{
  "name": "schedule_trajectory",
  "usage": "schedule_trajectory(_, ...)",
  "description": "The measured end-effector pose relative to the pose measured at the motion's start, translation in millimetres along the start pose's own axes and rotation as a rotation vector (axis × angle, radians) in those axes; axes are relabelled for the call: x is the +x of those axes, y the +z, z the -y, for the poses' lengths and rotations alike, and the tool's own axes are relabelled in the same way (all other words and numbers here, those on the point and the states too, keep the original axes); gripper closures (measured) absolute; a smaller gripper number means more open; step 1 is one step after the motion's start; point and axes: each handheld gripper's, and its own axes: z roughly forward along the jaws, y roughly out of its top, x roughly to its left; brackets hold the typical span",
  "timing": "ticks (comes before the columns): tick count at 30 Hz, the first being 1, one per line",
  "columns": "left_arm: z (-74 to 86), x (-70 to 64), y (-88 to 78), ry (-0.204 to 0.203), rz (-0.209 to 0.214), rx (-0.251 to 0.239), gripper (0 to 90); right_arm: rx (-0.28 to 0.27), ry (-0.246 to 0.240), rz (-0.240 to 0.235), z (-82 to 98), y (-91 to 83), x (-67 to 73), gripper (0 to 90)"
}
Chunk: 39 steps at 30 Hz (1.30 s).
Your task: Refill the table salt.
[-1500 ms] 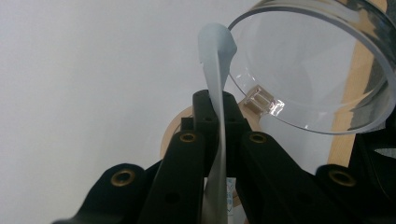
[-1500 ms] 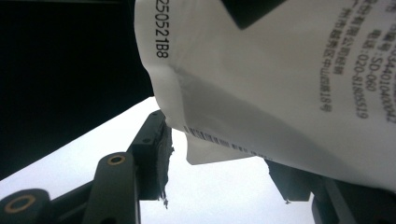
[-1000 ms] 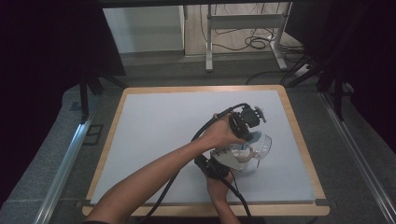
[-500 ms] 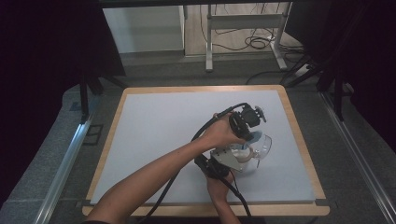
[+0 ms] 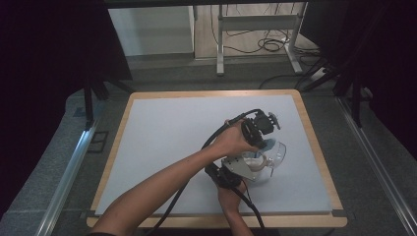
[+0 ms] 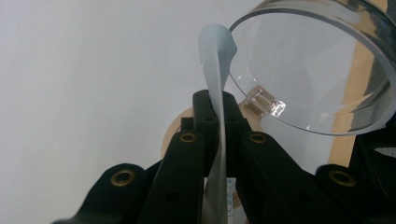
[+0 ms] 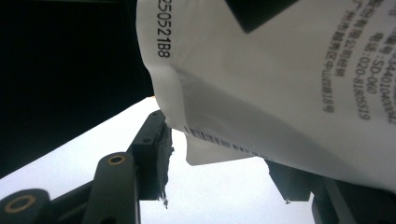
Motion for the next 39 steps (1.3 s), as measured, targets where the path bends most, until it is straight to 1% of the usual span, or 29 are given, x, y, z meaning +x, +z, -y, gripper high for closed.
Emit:
schedule_trajectory(3, -0.2, -0.6, -0.1, 0.003, -0.003, 0.002, 89.7, -0.001, 0.0, 0.002, 0.0, -0.2, -0.1, 45.7)
schedule_trajectory(10, 0.9, -0.2, -1.7, -0.006, -0.003, -0.004, 89.7, -0.003, -0.005, -0.004, -0.4, -0.1, 0.9, 45.7)
schedule_trajectory(21, 1.2, -0.1, -0.5, -0.006, 0.001, -0.006, 89.7, -0.004, -0.005, -0.001, 1.0, 0.0, 1.0, 45.7)
schedule_trajectory(30, -2.1, -1.5, 0.4, 0.002, -0.002, 0.01, 89.7, -0.015, 0.006, 0.001, 1.1, -1.0, -0.5, 45.7)
schedule_trajectory(39, -3.0, -0.1, -0.4, 0.004, -0.001, 0.013, 89.7, -0.018, 0.003, -0.001, -0.3, -0.8, -0.9, 45.6)
